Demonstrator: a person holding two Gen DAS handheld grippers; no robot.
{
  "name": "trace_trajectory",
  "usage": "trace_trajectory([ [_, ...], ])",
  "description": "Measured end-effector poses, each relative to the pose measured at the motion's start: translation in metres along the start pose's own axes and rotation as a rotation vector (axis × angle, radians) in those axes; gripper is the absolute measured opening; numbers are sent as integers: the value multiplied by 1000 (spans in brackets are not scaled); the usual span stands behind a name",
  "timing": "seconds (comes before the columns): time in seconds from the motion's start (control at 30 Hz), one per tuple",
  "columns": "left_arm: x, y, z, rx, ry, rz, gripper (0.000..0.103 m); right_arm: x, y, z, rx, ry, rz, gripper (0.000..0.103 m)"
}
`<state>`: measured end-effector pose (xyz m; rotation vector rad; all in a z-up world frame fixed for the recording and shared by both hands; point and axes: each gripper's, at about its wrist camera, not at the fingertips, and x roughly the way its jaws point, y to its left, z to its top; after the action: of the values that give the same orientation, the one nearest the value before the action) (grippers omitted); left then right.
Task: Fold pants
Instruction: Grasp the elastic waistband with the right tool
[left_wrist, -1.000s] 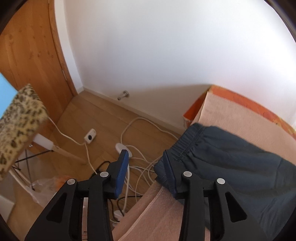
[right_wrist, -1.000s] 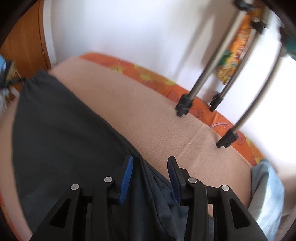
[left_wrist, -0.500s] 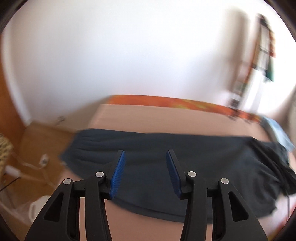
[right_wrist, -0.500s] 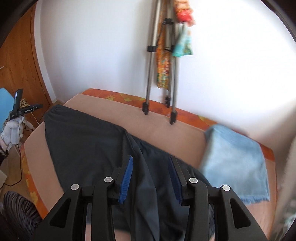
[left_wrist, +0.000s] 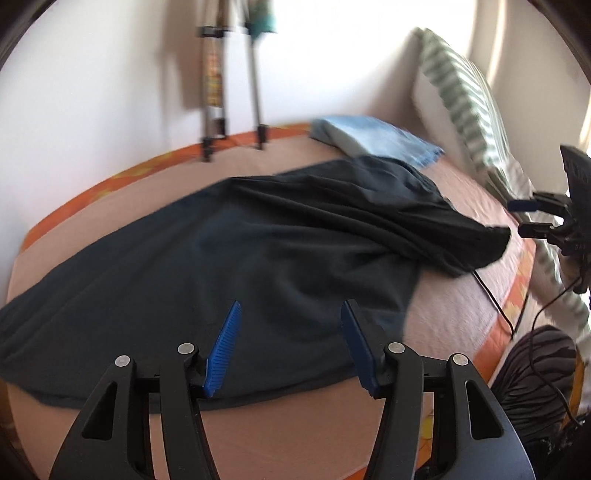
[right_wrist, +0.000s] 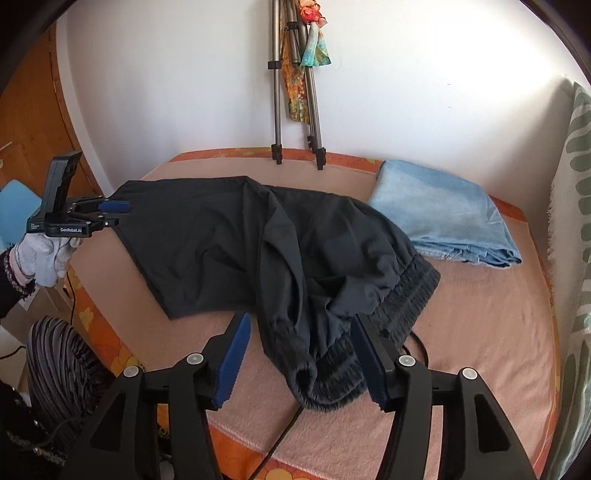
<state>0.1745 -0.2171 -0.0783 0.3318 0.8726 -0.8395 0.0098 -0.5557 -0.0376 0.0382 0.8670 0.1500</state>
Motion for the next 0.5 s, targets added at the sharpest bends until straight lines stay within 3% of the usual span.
trace_trajectory([
  [0.13,24,-34,13,68,27,-63,56,3,2,-16,-33,-5,13,76],
  [0.3,44,-72,26,159,47,-119,56,25,3,-29,-82,28,7,74],
  [0.33,47,-81,31,180,46,-133,56,30,1,-30,-85,35,11,61],
  [0.37,47,-87,33,197,47,-143,56,34,-1,-30,-82,46,21,38],
  [0.4,51,-97,39,222,48,-148,56,37,-4,-31,-75,52,31,26],
  [0.5,58,-115,49,285,45,-152,56,39,-12,-28,-56,21,45,13],
])
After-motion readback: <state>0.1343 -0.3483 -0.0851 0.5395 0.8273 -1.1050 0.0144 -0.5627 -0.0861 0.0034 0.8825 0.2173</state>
